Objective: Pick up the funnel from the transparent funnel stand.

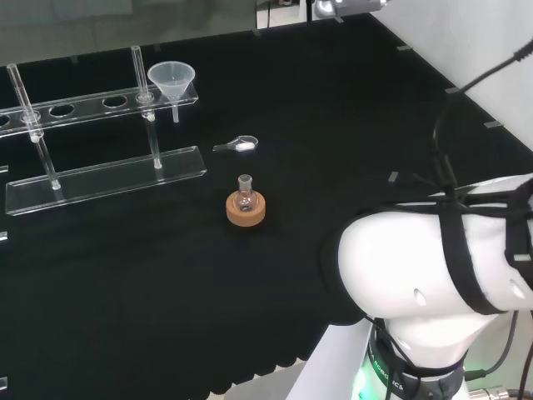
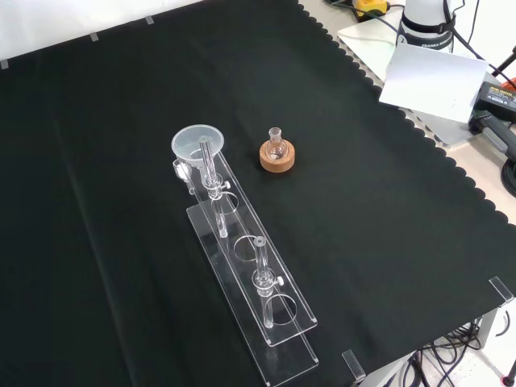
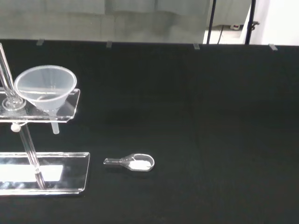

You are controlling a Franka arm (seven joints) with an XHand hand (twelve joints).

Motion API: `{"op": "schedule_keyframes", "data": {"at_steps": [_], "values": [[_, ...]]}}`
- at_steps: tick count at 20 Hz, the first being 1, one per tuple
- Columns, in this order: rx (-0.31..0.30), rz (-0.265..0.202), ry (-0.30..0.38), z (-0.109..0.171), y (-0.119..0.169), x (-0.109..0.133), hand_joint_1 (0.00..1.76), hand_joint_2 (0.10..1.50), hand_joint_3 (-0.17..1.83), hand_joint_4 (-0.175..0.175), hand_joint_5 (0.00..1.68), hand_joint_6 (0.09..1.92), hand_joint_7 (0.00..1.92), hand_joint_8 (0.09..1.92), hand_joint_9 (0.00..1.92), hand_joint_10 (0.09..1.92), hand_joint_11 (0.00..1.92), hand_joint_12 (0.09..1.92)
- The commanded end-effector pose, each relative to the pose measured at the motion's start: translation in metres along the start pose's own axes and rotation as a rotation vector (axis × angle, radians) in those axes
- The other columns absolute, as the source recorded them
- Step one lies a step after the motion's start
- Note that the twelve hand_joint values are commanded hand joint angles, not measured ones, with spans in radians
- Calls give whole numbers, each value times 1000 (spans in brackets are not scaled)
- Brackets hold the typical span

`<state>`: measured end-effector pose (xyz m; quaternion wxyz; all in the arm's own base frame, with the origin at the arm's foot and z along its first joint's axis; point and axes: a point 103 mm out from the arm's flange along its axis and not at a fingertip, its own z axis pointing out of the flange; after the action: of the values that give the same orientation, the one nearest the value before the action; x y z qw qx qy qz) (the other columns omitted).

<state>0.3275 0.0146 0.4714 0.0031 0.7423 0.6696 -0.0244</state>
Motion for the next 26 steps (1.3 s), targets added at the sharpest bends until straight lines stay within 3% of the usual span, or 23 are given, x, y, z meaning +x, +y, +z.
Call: {"op": "schedule_keyframes", "data": {"at_steps": [1, 5, 9, 12, 14, 20, 26], "values": [[40, -48, -28, 22, 49, 12, 0, 1230, 366, 34, 250, 87, 0, 366, 137, 580, 140, 1338], [75, -92, -37, 33, 89, 21, 0, 1224, 360, 31, 236, 87, 0, 369, 141, 585, 143, 1341], [130, -123, -92, 45, 123, 48, 0, 1193, 344, 20, 225, 87, 0, 365, 141, 591, 144, 1346], [157, -156, -95, 60, 141, 67, 0, 1177, 336, 14, 232, 87, 2, 369, 140, 595, 145, 1352], [188, -168, -110, 72, 150, 77, 10, 1163, 330, 11, 231, 87, 3, 378, 136, 602, 143, 1357], [208, -197, -87, 92, 163, 113, 89, 1089, 306, 1, 202, 87, 7, 408, 128, 628, 134, 1374], [225, -209, -93, 107, 174, 129, 358, 939, 261, -23, 210, 87, 36, 488, 159, 687, 137, 1412]]}}
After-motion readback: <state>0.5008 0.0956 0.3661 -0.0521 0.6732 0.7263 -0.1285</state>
